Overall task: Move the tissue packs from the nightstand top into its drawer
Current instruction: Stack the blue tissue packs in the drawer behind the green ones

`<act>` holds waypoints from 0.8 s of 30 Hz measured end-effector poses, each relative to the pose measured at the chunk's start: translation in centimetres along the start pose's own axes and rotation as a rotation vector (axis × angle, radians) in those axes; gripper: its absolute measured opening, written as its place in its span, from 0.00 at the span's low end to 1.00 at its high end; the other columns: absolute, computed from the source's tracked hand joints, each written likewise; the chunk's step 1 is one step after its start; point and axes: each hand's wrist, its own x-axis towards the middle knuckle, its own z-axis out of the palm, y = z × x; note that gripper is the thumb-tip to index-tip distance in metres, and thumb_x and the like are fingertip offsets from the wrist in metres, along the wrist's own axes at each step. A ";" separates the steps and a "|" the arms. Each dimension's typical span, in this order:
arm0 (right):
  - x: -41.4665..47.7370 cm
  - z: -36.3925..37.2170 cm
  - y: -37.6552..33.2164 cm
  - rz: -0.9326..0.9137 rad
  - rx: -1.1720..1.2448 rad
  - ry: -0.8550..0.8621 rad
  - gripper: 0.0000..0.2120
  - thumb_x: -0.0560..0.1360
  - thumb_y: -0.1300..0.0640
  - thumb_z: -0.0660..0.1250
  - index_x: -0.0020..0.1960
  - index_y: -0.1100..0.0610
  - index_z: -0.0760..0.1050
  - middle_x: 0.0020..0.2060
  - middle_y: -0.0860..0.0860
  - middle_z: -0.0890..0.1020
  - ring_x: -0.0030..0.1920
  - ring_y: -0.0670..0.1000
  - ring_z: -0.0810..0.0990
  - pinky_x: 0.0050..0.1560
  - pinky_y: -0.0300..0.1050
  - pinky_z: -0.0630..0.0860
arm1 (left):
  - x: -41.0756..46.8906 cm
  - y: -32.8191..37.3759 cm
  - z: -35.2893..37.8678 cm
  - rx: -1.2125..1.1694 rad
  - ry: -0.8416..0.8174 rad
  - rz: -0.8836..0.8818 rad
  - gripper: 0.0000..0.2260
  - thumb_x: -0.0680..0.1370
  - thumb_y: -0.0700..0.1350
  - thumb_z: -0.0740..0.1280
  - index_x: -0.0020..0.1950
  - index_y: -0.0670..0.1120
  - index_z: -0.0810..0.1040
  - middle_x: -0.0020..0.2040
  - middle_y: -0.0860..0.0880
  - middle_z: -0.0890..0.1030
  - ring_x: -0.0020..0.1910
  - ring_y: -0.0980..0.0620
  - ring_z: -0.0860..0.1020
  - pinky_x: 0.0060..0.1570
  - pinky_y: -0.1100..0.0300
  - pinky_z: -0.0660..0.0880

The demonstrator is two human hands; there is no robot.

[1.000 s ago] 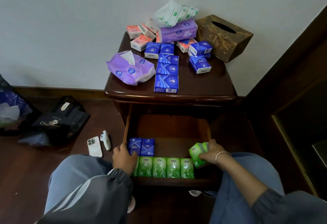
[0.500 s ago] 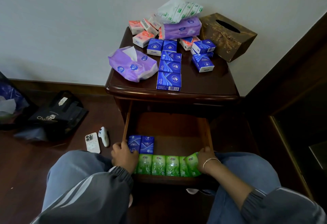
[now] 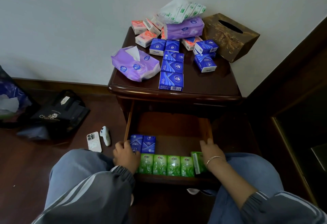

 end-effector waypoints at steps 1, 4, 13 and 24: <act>0.3 0.0 0.4 -0.043 -0.001 0.004 0.23 0.76 0.67 0.59 0.69 0.57 0.62 0.65 0.58 0.66 0.61 0.60 0.72 0.59 0.52 0.73 | 0.1 0.0 0.0 0.001 0.001 0.002 0.22 0.76 0.47 0.65 0.69 0.46 0.67 0.68 0.42 0.64 0.65 0.40 0.65 0.60 0.48 0.68; 1.1 0.9 0.6 -0.141 -0.028 -0.048 0.22 0.74 0.68 0.60 0.67 0.58 0.66 0.63 0.57 0.70 0.61 0.59 0.73 0.59 0.49 0.74 | 0.1 0.0 0.2 0.006 0.005 0.005 0.23 0.76 0.47 0.66 0.69 0.46 0.68 0.68 0.42 0.65 0.64 0.40 0.66 0.60 0.48 0.68; 3.3 2.9 -0.2 -0.188 0.101 -0.347 0.33 0.74 0.66 0.62 0.76 0.58 0.52 0.72 0.60 0.63 0.70 0.58 0.65 0.68 0.44 0.65 | 0.1 -0.2 -0.1 -0.059 0.021 -0.029 0.27 0.74 0.43 0.66 0.72 0.43 0.63 0.67 0.40 0.66 0.64 0.39 0.68 0.58 0.47 0.69; 3.8 3.3 -0.4 -0.262 -0.120 -0.416 0.24 0.71 0.56 0.71 0.65 0.61 0.71 0.63 0.60 0.75 0.63 0.59 0.74 0.61 0.47 0.73 | 0.8 -1.0 0.2 -0.143 -0.098 -0.080 0.26 0.75 0.39 0.64 0.71 0.39 0.62 0.66 0.36 0.68 0.63 0.35 0.70 0.61 0.48 0.69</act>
